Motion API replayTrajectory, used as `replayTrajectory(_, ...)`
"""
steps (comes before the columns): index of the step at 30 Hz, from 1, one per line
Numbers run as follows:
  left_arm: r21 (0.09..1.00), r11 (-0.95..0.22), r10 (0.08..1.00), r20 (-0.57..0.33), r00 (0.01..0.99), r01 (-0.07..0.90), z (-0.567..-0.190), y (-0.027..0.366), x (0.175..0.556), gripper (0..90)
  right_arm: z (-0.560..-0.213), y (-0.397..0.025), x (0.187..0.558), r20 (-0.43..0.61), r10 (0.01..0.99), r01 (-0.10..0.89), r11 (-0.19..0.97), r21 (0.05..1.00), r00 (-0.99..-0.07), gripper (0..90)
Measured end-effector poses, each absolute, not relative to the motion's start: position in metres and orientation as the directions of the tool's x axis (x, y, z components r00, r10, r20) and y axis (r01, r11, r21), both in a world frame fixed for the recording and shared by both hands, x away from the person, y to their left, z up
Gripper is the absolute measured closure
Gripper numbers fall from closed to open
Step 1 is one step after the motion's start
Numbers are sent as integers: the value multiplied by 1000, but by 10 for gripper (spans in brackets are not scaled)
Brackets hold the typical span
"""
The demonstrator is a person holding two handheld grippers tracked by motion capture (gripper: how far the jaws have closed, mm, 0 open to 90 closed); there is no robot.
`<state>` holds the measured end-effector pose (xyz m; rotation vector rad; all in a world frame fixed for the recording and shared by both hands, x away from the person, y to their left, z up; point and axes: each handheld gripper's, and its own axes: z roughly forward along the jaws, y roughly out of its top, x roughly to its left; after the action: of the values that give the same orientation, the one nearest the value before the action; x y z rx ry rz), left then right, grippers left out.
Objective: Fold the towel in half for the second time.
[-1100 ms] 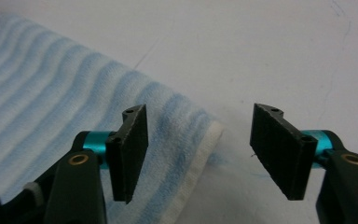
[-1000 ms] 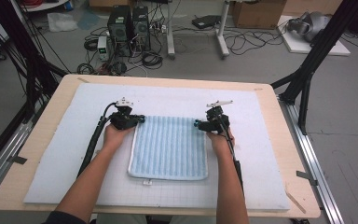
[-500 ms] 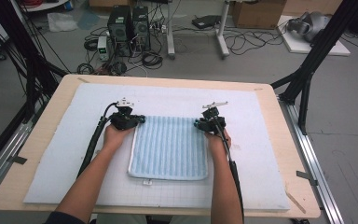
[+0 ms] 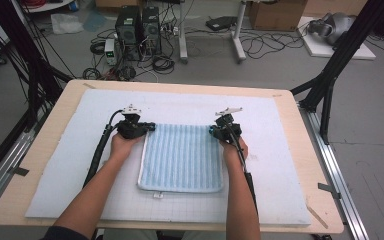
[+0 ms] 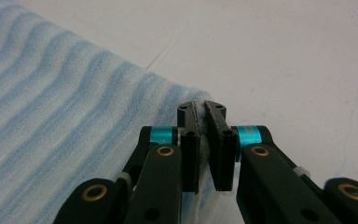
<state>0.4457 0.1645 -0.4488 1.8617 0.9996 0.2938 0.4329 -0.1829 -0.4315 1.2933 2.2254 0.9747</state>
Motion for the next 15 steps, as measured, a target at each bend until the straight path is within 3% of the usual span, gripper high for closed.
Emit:
replayTrajectory(4, 886, -119, 738, -224, 637, 449, -435, 171, 447, 871, -426, -187, 433, 11, 866, 568, 318, 759, -500, 847)
replayTrajectory(15, 896, -94, 724, -238, 648, 434, -424, 179, 449, 871, -410, -190, 432, 28, 866, 519, 273, 810, -499, 847)
